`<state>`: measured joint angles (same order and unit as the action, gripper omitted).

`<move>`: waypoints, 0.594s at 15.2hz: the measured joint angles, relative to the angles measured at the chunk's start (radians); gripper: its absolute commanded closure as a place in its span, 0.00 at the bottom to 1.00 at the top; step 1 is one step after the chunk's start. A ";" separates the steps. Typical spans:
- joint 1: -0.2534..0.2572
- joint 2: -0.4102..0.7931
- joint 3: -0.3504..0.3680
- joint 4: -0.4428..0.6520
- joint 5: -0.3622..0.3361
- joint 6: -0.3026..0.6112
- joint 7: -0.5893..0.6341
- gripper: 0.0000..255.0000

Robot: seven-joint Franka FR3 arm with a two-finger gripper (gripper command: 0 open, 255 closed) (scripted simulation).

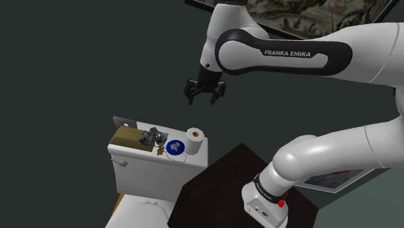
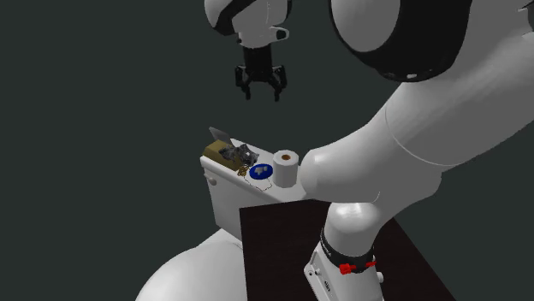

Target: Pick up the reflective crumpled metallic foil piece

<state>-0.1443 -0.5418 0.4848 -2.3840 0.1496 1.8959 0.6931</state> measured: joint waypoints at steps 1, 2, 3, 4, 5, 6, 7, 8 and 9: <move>-0.016 0.038 0.030 0.011 -0.009 0.020 0.052 0.00; -0.029 0.071 0.061 0.011 -0.016 0.043 0.106 0.00; -0.046 0.116 0.097 0.029 -0.030 0.061 0.166 0.00; -0.066 0.166 0.130 0.057 -0.049 0.070 0.226 0.00; -0.082 0.210 0.160 0.081 -0.070 0.077 0.287 0.00; -0.101 0.263 0.191 0.100 -0.097 0.095 0.350 0.00; -0.120 0.320 0.218 0.122 -0.131 0.109 0.413 0.00; -0.132 0.366 0.240 0.141 -0.161 0.114 0.477 0.00; -0.143 0.416 0.258 0.157 -0.196 0.124 0.539 0.00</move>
<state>-0.2874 -0.1261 0.7429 -2.2268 -0.0463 2.0200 1.2321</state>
